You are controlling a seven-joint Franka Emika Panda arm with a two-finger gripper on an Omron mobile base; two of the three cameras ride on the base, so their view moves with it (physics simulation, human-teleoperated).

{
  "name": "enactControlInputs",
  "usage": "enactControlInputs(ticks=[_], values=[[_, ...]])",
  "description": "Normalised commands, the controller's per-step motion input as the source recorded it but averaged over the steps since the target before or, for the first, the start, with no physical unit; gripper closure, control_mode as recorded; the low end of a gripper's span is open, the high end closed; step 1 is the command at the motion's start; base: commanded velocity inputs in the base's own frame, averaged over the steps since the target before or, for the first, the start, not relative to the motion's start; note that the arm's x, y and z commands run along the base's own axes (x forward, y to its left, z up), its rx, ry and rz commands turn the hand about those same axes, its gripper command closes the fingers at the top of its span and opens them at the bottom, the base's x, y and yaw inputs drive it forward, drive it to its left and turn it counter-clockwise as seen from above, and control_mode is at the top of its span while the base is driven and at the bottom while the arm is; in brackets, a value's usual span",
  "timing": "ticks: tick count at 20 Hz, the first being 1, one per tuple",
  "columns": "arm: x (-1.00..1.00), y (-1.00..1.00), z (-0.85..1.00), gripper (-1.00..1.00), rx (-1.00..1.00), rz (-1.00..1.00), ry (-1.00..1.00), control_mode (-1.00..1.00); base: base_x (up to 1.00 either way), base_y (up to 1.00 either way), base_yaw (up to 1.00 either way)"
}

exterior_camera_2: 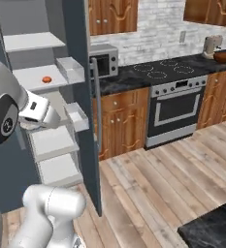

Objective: Retrieve the bottle and the shaker from the cabinet and place them next to the mixing bowl on the counter. Then add garlic from the fridge to the mixing bowl.

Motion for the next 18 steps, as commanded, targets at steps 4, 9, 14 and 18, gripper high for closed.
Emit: enactControlInputs(ticks=[4,9,14,18], values=[[0.00,0.00,0.00,1.00,0.00,0.00,0.00,1.00,0.57,-0.35,-0.65],[0.00,0.00,0.00,1.00,0.00,0.00,0.00,1.00,0.91,-0.11,-0.50],[0.00,0.00,0.00,1.00,0.00,0.00,0.00,1.00,1.00,-0.34,-0.18],[0.00,0.00,0.00,1.00,0.00,0.00,0.00,1.00,1.00,-0.09,-0.12]])
